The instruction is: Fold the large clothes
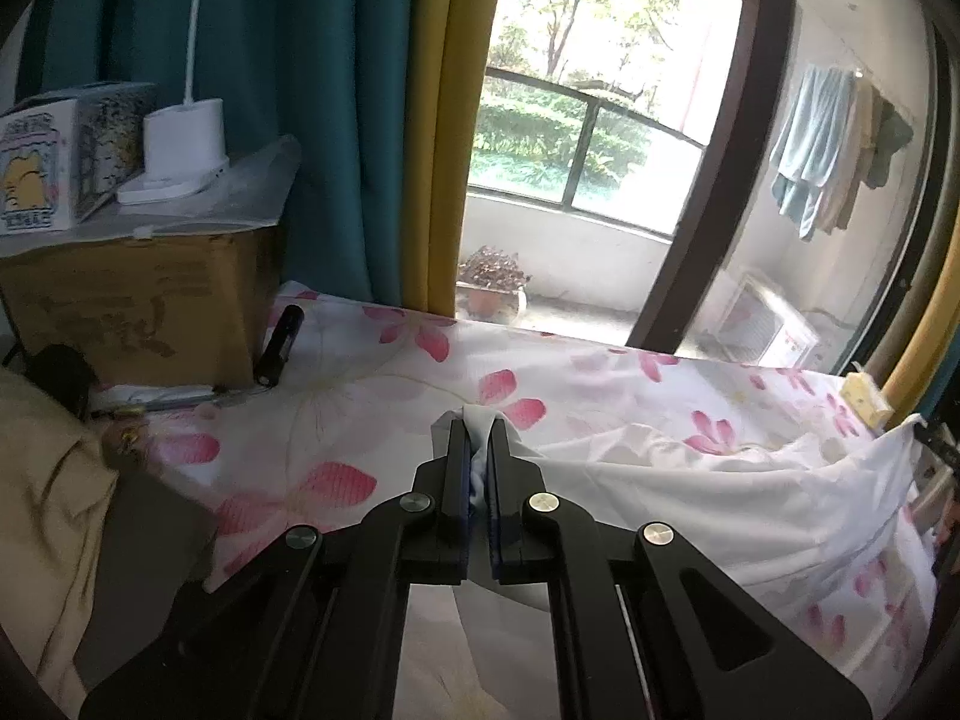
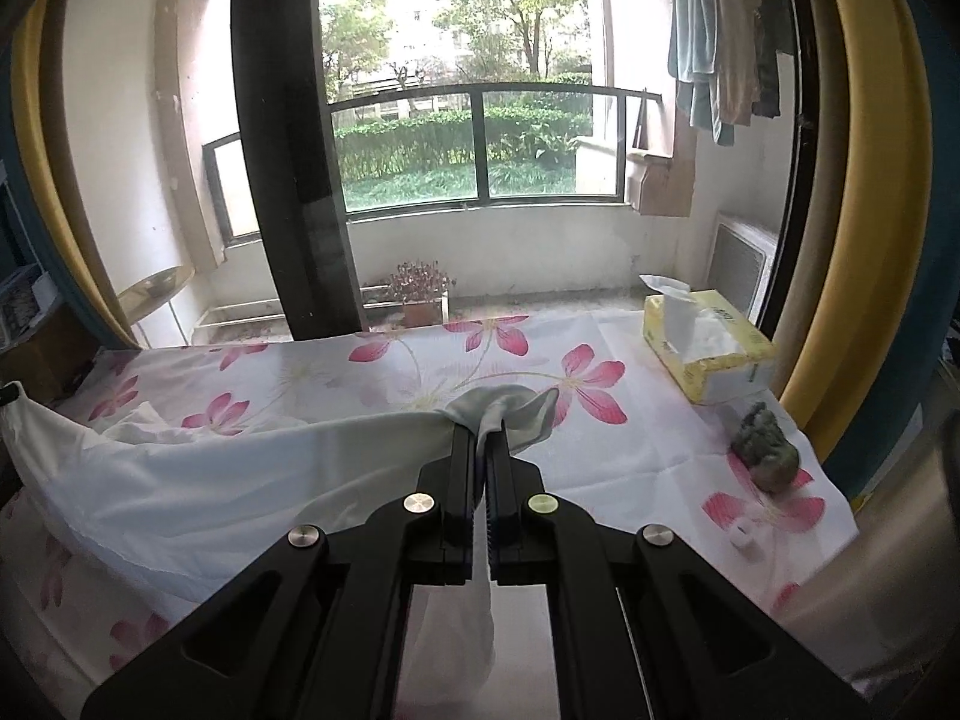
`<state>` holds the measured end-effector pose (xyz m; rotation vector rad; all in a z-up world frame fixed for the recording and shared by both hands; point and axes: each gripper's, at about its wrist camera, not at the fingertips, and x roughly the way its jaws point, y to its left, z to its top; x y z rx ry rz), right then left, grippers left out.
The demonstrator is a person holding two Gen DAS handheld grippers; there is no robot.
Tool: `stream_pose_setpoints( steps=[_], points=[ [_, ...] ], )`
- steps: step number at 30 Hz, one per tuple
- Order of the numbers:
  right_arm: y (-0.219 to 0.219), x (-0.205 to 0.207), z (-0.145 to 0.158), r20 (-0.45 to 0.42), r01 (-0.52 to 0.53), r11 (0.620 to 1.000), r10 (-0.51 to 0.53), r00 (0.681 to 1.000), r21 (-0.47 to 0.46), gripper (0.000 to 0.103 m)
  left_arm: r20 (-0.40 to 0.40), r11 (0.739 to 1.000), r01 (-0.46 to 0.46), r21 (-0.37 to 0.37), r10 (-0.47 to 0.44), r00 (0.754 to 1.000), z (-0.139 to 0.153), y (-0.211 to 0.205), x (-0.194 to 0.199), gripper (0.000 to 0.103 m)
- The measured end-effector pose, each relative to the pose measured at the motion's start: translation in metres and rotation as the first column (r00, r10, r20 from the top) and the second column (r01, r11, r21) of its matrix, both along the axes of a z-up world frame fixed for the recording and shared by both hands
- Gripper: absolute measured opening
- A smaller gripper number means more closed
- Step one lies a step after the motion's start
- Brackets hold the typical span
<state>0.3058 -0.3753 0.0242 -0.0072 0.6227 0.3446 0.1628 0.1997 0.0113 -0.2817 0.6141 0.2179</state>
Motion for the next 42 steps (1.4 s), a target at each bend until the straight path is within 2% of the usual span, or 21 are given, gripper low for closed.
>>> stream_pose_setpoints(
  steps=[16,21,22,24,26,27,29,32,33,34,38,42],
  points=[
    [0.025,0.066,-0.043,-0.092,-0.016,0.999,0.013,0.996,-0.035,0.003,-0.116,1.000,-0.013,0.027,0.016,0.993,-0.049,0.018,0.069,0.005],
    [0.032,0.077,-0.052,-0.116,-0.020,0.998,0.014,0.993,-0.057,0.003,-0.134,1.000,-0.027,-0.011,0.025,0.991,-0.061,0.023,0.082,0.006],
    [0.033,0.078,-0.054,-0.120,-0.019,0.998,0.012,0.993,-0.060,0.003,-0.133,0.999,-0.036,-0.022,0.032,0.991,-0.062,0.024,0.083,0.010],
    [0.036,0.079,-0.058,-0.130,-0.013,0.997,0.002,0.992,-0.082,0.003,-0.124,0.998,-0.056,-0.032,0.052,0.991,-0.059,0.027,0.084,0.023],
    [0.039,0.078,-0.059,-0.127,0.000,0.994,-0.014,0.992,-0.109,0.004,-0.086,0.996,-0.082,-0.030,0.079,0.993,-0.049,0.028,0.078,0.031],
    [0.039,0.078,-0.059,-0.124,0.009,0.992,-0.025,0.992,-0.125,0.005,-0.048,0.997,-0.079,-0.025,0.078,0.996,-0.040,0.027,0.073,0.043],
    [0.038,0.075,-0.054,-0.105,0.035,0.987,-0.052,0.993,-0.160,0.009,0.007,0.997,-0.073,0.007,0.073,0.997,-0.025,0.022,0.066,0.059],
    [0.036,0.069,-0.044,-0.092,0.050,0.985,-0.066,0.994,-0.165,0.030,0.038,0.996,-0.061,0.067,0.058,0.998,-0.007,0.010,0.058,0.059],
    [0.036,0.067,-0.041,-0.091,0.050,0.984,-0.066,0.994,-0.169,0.041,0.042,0.996,-0.042,0.075,0.039,0.998,-0.003,0.004,0.055,0.059],
    [0.037,0.063,-0.036,-0.084,0.044,0.984,-0.059,0.995,-0.170,0.048,0.046,0.997,-0.006,0.078,0.002,0.999,0.000,-0.004,0.054,0.059],
    [0.056,0.033,-0.021,-0.035,-0.047,0.986,0.042,0.998,-0.160,0.050,0.004,0.984,0.158,0.088,-0.159,0.987,-0.003,-0.044,0.056,0.059],
    [0.091,0.003,-0.022,-0.043,-0.193,0.965,0.189,0.981,-0.175,0.051,-0.046,0.941,0.330,0.078,-0.327,0.944,-0.019,-0.087,0.057,0.059]
  ],
)
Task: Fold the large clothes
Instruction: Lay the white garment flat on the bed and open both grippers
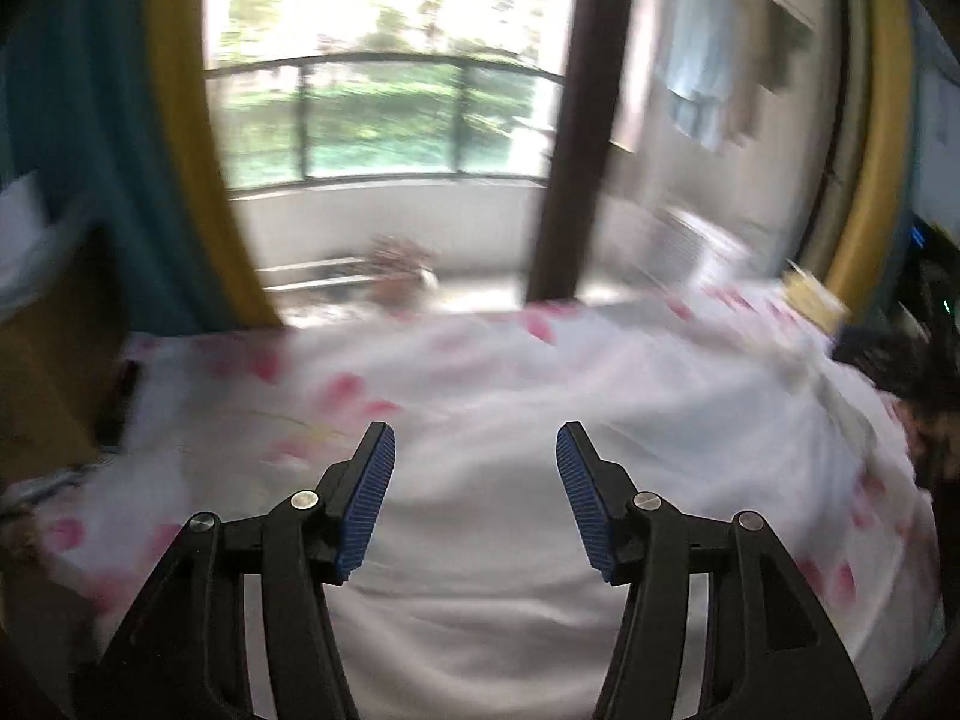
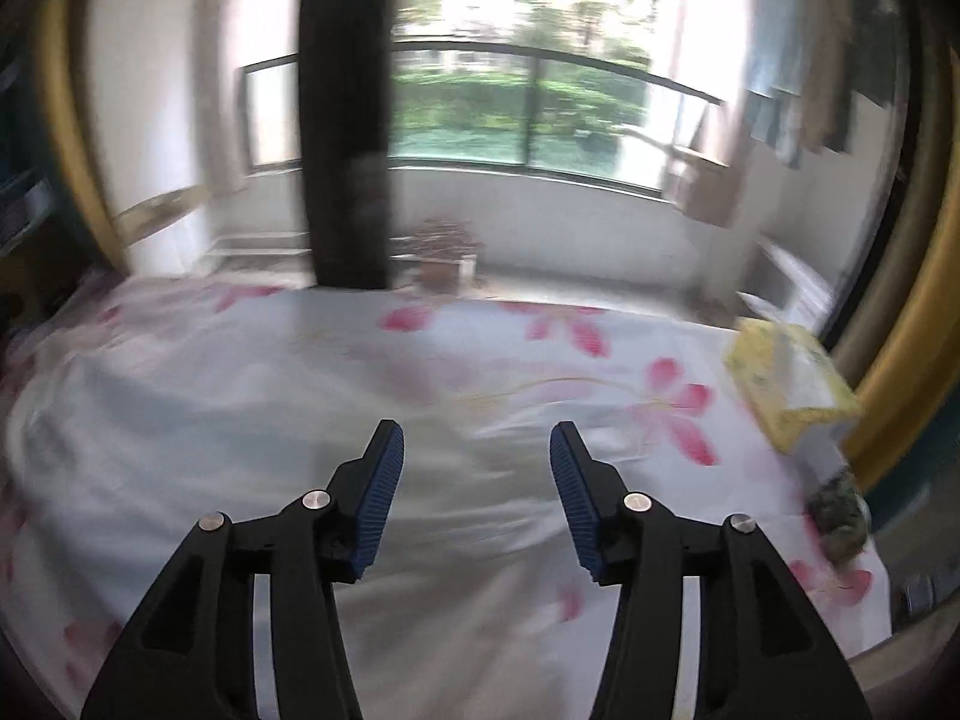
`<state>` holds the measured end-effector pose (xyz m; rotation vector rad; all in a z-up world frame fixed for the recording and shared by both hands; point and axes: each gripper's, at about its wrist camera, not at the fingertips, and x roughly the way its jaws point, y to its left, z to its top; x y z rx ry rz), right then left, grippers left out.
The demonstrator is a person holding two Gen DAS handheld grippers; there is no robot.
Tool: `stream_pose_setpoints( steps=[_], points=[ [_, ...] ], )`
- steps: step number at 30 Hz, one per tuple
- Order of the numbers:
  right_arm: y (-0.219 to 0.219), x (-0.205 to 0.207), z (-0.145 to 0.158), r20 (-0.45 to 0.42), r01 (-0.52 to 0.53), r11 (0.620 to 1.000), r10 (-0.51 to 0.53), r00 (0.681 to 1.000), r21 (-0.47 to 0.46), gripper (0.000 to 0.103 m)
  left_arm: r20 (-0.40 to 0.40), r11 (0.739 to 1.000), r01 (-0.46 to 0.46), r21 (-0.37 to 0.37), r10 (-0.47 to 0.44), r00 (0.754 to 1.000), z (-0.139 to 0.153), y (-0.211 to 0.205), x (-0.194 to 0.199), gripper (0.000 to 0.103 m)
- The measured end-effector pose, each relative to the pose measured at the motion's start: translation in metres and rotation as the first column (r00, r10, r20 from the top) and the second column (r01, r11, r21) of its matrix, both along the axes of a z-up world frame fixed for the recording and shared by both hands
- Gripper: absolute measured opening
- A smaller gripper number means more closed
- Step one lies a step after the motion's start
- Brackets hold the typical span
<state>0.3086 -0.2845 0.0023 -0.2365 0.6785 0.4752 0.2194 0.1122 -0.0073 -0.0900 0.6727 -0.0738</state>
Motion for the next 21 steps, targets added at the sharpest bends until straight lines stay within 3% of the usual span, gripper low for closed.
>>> stream_pose_setpoints(
  steps=[4,9,14,18,19,20,21],
  points=[
    [0.033,-0.025,-0.010,-0.027,-0.142,0.989,0.141,0.990,-0.038,0.052,-0.047,0.992,0.126,-0.012,-0.127,0.991,-0.016,-0.032,0.000,0.059],
    [0.066,-0.048,-0.022,-0.049,-0.282,0.954,0.278,0.959,-0.098,0.054,-0.111,0.977,0.214,0.013,-0.212,0.971,-0.037,-0.056,0.006,0.059],
    [0.082,-0.054,-0.033,-0.052,-0.311,0.937,0.307,0.950,-0.160,0.055,-0.174,0.961,0.273,0.047,-0.261,0.949,-0.052,-0.070,0.011,0.059],
    [0.083,-0.050,-0.033,-0.060,-0.323,0.937,0.317,0.946,-0.132,0.054,-0.172,0.958,0.280,0.066,-0.266,0.949,-0.054,-0.067,0.010,0.059],
    [0.084,-0.050,-0.033,-0.057,-0.326,0.937,0.321,0.945,-0.129,0.054,-0.168,0.959,0.278,0.059,-0.265,0.949,-0.054,-0.066,0.010,0.056],
    [0.085,-0.050,-0.032,-0.056,-0.330,0.935,0.325,0.944,-0.129,0.051,-0.165,0.961,0.272,0.057,-0.259,0.952,-0.054,-0.064,0.010,0.037],
    [0.087,-0.052,-0.032,-0.056,-0.336,0.933,0.332,0.942,-0.131,0.036,-0.164,0.963,0.261,0.066,-0.248,0.955,-0.053,-0.062,0.011,0.020]
  ],
)
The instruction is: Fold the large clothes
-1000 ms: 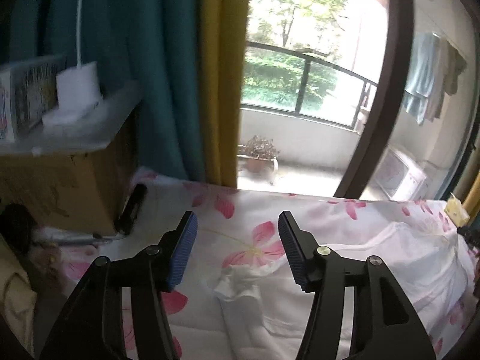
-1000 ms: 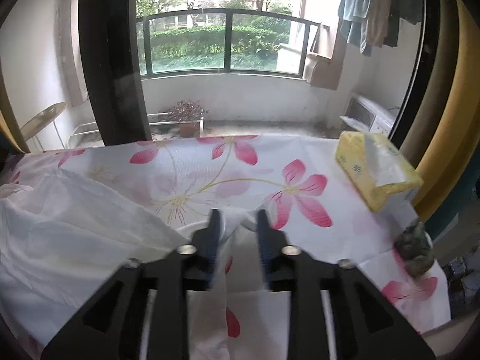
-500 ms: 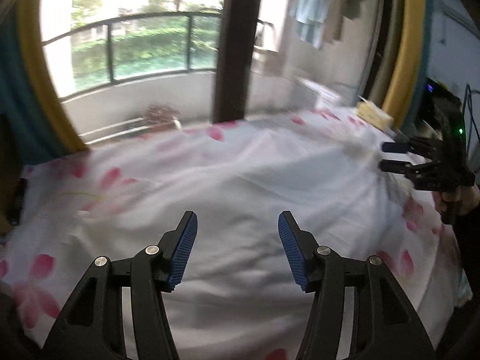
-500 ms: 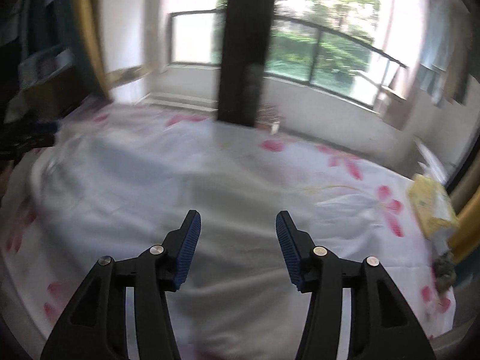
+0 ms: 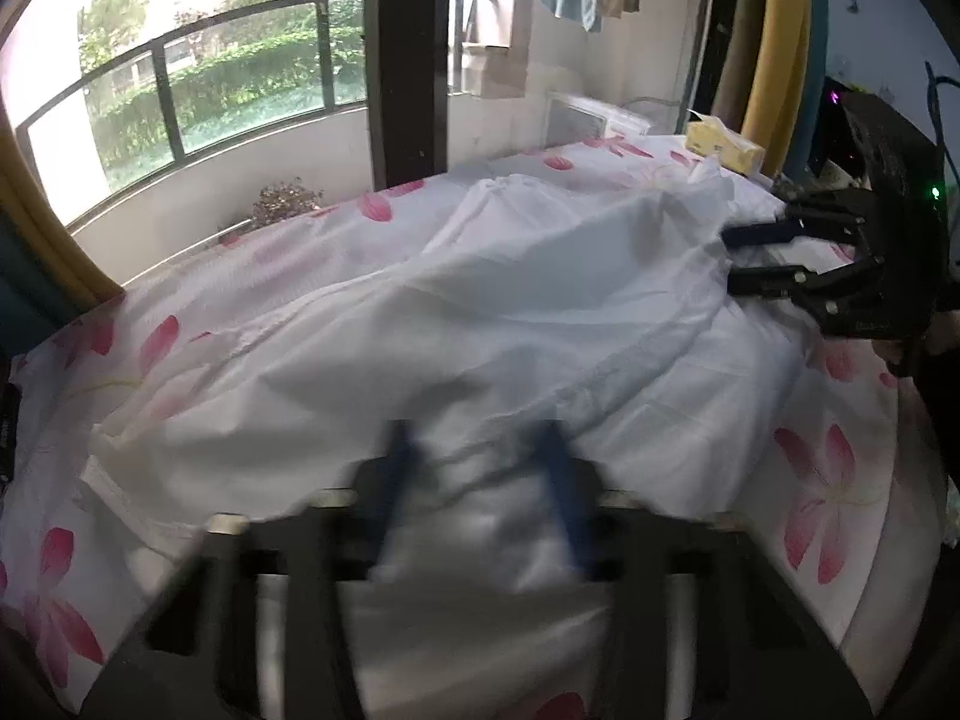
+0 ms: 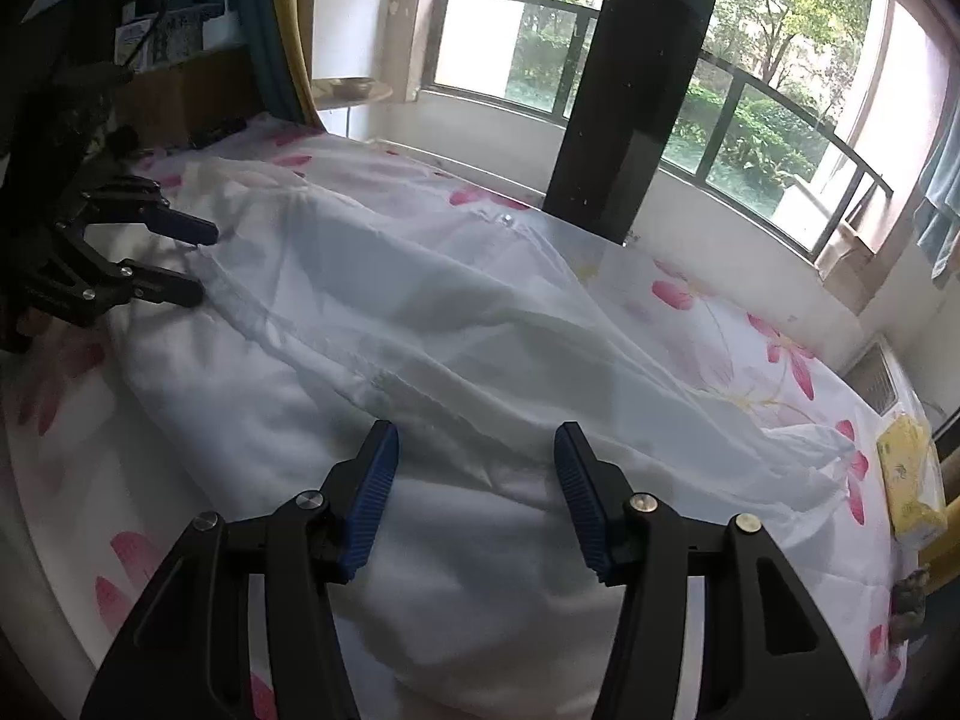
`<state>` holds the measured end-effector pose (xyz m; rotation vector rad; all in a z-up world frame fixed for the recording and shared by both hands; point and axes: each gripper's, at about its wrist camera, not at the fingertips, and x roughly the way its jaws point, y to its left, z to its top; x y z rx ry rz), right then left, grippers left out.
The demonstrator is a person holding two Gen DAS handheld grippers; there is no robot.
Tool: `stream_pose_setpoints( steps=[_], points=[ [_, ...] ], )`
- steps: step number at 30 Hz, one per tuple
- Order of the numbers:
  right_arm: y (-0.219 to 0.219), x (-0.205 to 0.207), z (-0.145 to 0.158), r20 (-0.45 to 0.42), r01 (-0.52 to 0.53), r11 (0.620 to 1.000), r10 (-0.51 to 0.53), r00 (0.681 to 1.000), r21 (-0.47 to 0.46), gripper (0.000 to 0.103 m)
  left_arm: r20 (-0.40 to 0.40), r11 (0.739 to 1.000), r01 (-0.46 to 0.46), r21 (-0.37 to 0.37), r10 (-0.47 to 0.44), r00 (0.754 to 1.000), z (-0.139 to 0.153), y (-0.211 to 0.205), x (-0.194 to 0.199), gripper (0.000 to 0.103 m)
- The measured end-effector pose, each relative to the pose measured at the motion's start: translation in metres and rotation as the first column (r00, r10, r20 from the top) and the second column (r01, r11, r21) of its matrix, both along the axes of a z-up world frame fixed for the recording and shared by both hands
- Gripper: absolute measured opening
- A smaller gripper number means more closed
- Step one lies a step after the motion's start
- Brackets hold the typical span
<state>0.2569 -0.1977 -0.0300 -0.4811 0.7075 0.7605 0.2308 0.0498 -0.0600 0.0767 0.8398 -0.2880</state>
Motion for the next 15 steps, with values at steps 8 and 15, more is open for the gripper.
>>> stream_pose_setpoints(
  steps=[8,15],
  points=[
    [0.000,0.015,0.020,0.063,0.026,0.999,-0.029,0.998,0.047,0.004,0.052,1.000,-0.016,-0.006,0.016,0.999,0.022,0.012,0.014,0.004],
    [0.011,0.053,0.045,0.146,0.025,0.998,-0.032,0.989,0.051,0.003,0.107,0.999,-0.021,0.035,0.017,0.994,0.044,0.023,0.056,0.004]
  ],
)
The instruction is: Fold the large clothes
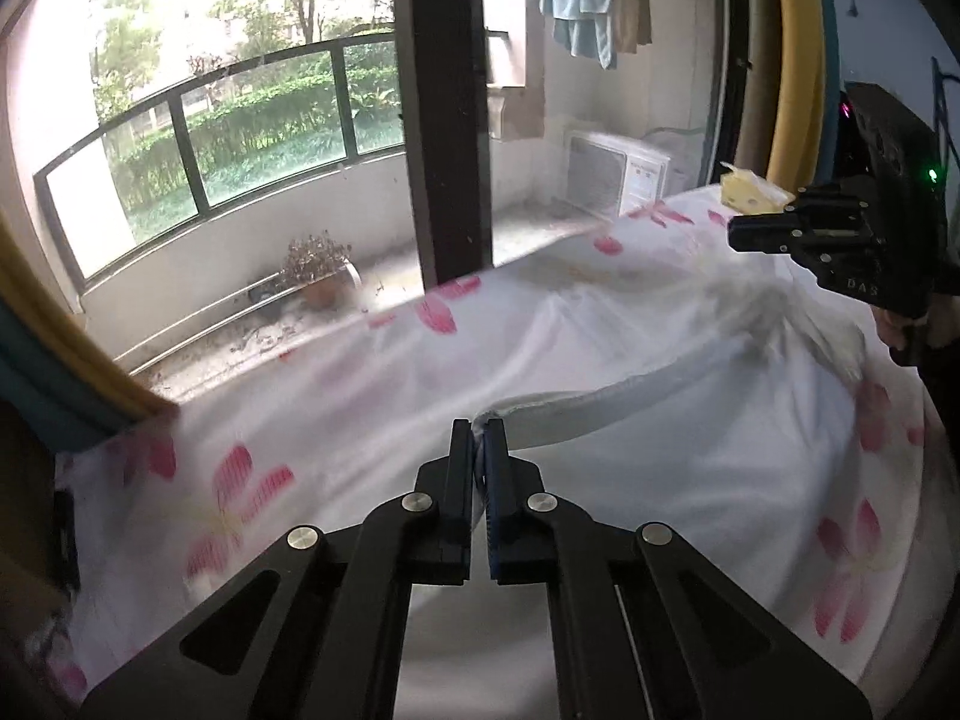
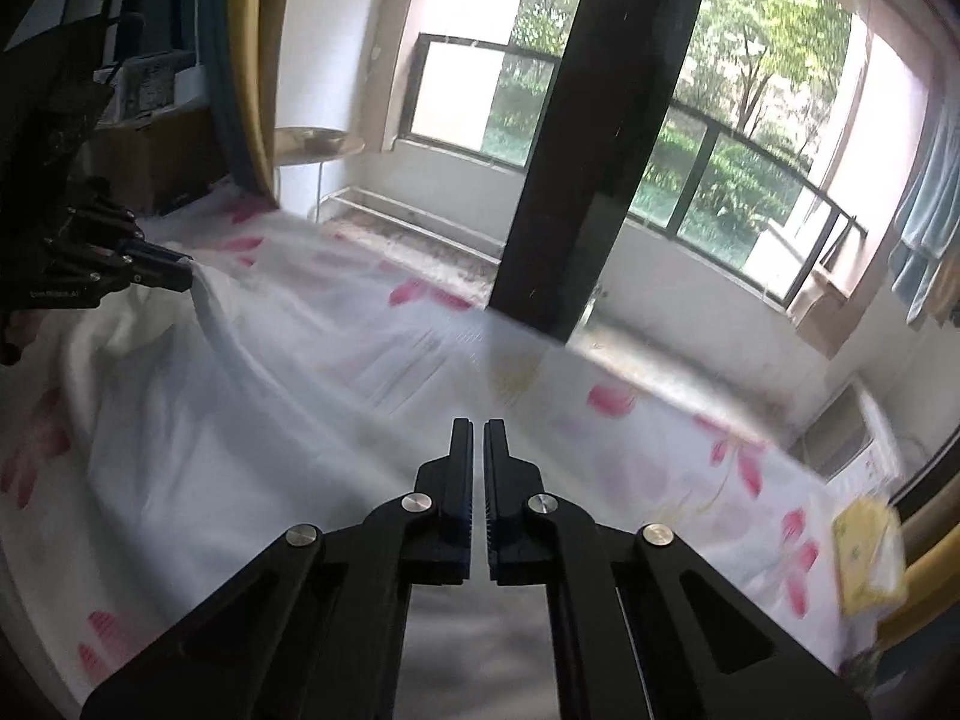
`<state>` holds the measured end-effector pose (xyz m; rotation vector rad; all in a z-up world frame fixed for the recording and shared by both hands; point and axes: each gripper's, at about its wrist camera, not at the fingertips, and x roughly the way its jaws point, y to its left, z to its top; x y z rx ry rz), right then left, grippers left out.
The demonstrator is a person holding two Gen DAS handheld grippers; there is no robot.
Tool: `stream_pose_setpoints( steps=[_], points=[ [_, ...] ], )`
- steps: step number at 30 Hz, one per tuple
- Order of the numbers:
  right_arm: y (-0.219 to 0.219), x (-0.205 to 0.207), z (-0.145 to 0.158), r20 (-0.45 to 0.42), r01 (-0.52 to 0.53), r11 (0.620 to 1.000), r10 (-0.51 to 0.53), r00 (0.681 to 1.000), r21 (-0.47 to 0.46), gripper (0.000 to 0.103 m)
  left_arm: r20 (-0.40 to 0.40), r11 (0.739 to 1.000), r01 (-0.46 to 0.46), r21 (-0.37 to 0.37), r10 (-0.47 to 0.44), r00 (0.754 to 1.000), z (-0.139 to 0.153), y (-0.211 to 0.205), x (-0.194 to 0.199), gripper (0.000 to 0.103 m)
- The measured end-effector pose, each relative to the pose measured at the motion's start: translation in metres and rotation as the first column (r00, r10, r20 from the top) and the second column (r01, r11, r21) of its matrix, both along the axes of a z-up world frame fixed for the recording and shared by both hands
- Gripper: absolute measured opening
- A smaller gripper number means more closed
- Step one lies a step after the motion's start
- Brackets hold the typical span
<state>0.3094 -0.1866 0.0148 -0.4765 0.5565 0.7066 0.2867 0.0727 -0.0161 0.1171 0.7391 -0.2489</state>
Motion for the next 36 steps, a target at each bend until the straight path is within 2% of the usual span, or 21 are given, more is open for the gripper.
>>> stream_pose_setpoints(
  steps=[3,8,12,14,15,16,19,22,26,28,29,33,36],
  points=[
    [0.006,0.018,0.005,0.024,-0.001,1.000,0.001,1.000,0.000,0.003,-0.001,0.999,-0.016,-0.039,0.016,1.000,0.003,0.012,0.026,0.004],
    [0.005,0.020,0.005,0.031,0.003,1.000,-0.003,1.000,0.000,0.003,-0.034,0.996,-0.080,-0.040,0.079,0.996,-0.006,0.026,0.070,0.004],
    [0.001,0.017,-0.009,-0.082,-0.013,1.000,0.014,0.997,0.011,0.005,-0.067,0.992,-0.111,-0.059,0.107,0.992,-0.022,0.033,0.093,0.004],
    [0.000,0.014,-0.019,-0.114,-0.026,1.000,0.025,0.993,-0.012,0.021,-0.089,0.989,-0.130,-0.069,0.124,0.988,-0.030,0.038,0.101,0.004],
    [-0.002,0.014,-0.023,-0.124,-0.027,0.999,0.024,0.992,-0.023,0.043,-0.097,0.987,-0.141,-0.072,0.133,0.986,-0.033,0.040,0.103,0.004],
    [-0.004,0.015,-0.029,-0.137,-0.025,0.999,0.021,0.990,-0.029,0.061,-0.111,0.986,-0.152,-0.074,0.144,0.983,-0.036,0.042,0.105,0.004],
    [-0.011,0.026,-0.044,-0.223,-0.016,0.999,0.008,0.975,-0.034,0.064,-0.148,0.981,-0.175,-0.088,0.161,0.976,-0.043,0.048,0.108,0.004],
    [-0.019,0.043,-0.054,-0.281,0.025,0.999,-0.032,0.959,-0.029,0.064,-0.169,0.978,-0.197,-0.065,0.184,0.968,-0.044,0.054,0.106,0.006],
    [-0.028,0.072,-0.061,-0.388,0.078,0.997,-0.068,0.919,0.009,0.064,-0.144,0.966,-0.254,-0.041,0.246,0.959,-0.030,0.067,0.093,0.041],
    [-0.031,0.084,-0.066,-0.454,0.094,0.995,-0.069,0.888,0.034,0.073,-0.126,0.962,-0.268,-0.055,0.260,0.957,-0.021,0.075,0.078,0.042],
    [-0.031,0.088,-0.066,-0.465,0.095,0.994,-0.062,0.883,0.049,0.075,-0.118,0.963,-0.264,-0.055,0.256,0.959,-0.017,0.078,0.070,0.043],
    [-0.026,0.107,-0.064,-0.421,0.128,0.992,-0.108,0.901,0.020,0.078,-0.116,0.961,-0.273,-0.035,0.268,0.956,-0.013,0.090,0.036,0.043],
    [-0.026,0.120,-0.058,-0.333,0.199,0.980,-0.191,0.923,-0.013,0.078,-0.153,0.957,-0.288,-0.036,0.279,0.948,-0.020,0.094,0.018,0.043]
  ],
)
